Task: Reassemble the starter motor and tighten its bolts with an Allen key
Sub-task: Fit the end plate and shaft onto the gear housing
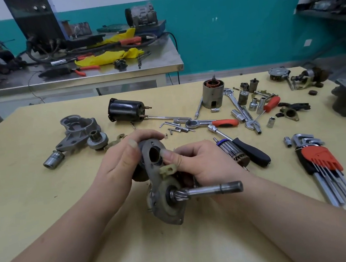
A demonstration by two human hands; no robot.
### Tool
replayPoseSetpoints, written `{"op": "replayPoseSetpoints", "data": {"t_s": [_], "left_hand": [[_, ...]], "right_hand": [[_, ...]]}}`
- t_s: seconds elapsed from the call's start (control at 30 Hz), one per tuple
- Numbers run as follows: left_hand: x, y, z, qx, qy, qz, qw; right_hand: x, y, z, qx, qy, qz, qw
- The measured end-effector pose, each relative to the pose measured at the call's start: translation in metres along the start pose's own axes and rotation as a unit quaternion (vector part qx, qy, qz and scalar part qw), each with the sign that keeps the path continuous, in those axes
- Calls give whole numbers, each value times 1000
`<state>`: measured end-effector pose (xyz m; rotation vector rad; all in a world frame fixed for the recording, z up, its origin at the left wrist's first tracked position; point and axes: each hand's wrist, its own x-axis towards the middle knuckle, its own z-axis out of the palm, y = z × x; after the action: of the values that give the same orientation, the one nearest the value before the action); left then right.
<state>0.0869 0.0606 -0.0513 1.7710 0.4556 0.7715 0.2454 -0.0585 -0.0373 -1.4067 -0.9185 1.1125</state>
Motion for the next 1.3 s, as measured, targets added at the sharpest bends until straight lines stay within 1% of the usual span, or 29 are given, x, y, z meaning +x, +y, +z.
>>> {"op": "replayPoseSetpoints", "data": {"t_s": [0.17, 0.33, 0.53, 0.67, 0.73, 0.8, 0.9, 1.0, 1.1, 1.13, 1.23, 1.3], "left_hand": [[-4, 5, 13, -24, 57, 41, 997], [-7, 7, 23, -81, 115, 23, 990], [-8, 14, 28, -99, 159, 32, 982], [-8, 17, 32, -102, 196, 46, 974], [-7, 18, 34, -108, 204, 38, 972], [-7, 18, 35, -113, 205, 21, 972], [-7, 18, 36, -102, 199, 14, 975], [-5, 18, 36, -130, 180, -9, 975], [-5, 16, 34, -181, 125, -44, 975], [-5, 16, 33, -181, 105, -44, 977], [-3, 16, 29, -120, 84, -40, 988], [-2, 17, 28, -118, 74, -47, 989]], "right_hand": [[-2, 4, 5, 0, 6, -2, 1000], [-4, 7, 8, 39, -4, 5, 999], [-3, 9, 8, 57, -8, -26, 998], [-5, 11, 14, 49, 6, -65, 997], [-7, 11, 18, 80, 13, -77, 994], [-8, 12, 22, 99, 23, -89, 991], [-10, 13, 27, 78, 46, -111, 990], [-10, 11, 27, 85, 61, -124, 987], [-9, 10, 23, 80, 67, -140, 985], [-8, 10, 21, 78, 69, -140, 985], [-6, 11, 18, 76, 70, -137, 985], [-5, 12, 17, 62, 65, -137, 986]]}}
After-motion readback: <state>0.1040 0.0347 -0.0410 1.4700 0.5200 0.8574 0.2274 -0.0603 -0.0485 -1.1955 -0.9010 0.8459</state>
